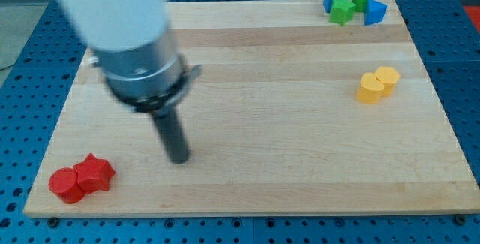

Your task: Slide the group of blocks left a bit

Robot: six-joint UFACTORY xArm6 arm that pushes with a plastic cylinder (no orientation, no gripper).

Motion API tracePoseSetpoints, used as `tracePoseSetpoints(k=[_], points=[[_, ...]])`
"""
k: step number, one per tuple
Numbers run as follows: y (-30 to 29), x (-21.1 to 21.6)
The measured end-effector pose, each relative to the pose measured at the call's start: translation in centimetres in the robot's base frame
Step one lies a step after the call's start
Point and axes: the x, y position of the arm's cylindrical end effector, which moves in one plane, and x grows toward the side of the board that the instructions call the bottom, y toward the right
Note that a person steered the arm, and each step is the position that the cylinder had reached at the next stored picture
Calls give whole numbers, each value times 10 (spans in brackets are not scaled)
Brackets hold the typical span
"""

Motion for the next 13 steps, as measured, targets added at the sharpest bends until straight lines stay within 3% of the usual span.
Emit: tracePoseSetpoints(k=[2,4,6,7,8,9,10,12,13], points=[[9,0],[191,-16],[421,-92],[428,-100],[427,-155],[420,-264],[418,-345],[404,-349],[366,-348]])
